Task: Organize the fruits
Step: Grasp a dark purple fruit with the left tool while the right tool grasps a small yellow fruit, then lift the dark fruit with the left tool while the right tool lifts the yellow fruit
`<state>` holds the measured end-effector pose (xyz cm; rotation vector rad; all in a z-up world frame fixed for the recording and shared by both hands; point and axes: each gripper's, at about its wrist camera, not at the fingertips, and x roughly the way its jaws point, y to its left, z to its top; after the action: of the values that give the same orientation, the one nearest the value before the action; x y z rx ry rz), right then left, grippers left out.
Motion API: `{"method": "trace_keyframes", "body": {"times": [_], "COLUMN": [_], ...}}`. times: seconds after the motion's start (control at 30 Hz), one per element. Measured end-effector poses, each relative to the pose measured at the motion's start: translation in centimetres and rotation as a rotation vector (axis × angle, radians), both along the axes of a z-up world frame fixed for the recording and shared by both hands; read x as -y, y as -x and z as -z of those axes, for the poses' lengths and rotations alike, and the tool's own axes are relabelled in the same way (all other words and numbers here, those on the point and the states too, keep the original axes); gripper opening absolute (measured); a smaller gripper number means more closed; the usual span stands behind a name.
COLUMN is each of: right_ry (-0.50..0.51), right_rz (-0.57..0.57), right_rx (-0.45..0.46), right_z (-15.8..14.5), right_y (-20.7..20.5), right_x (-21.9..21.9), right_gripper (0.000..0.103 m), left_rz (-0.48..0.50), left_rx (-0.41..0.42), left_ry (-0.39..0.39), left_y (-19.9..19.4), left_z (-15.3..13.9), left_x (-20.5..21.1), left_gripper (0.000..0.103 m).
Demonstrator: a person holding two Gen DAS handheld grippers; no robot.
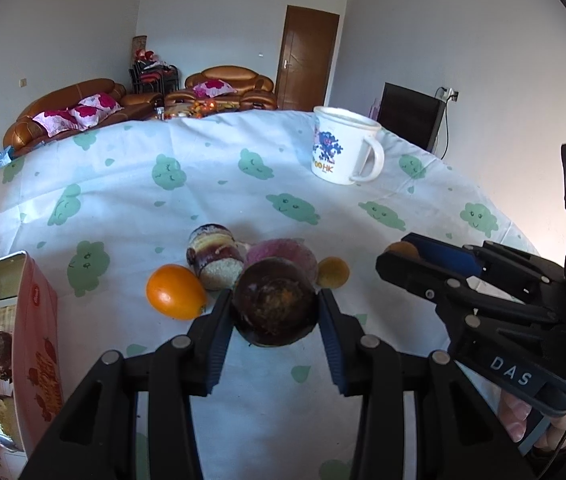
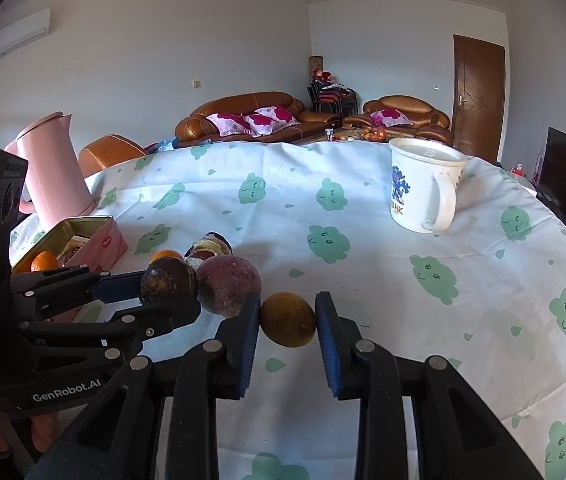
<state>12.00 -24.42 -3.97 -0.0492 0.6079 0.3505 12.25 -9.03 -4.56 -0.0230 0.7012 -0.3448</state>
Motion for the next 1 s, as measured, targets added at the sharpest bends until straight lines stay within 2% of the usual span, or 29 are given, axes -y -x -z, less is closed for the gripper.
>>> {"method": "trace_keyframes", "body": {"times": [0.57, 1.0], "right_ry": [-0.014, -0.018], "right_rz": [-0.03, -0.046], "right_rx": [0.062, 0.114], "right_z": [-0.6, -1.1], "right_y": [1.1, 2.1], "right_x": [-0.1, -0.1], "right_gripper": [0.03, 0.03], "left_rz": [-0.032, -0.049], "left_rx": [0.108, 0.151], "left_ry": [-0.013, -0.011], "left_y": [1.7, 2.5], "left_z": [-1.1, -1.5], "left_x": [-0.2, -0.5], "left_gripper": [0.043, 0.043]}}
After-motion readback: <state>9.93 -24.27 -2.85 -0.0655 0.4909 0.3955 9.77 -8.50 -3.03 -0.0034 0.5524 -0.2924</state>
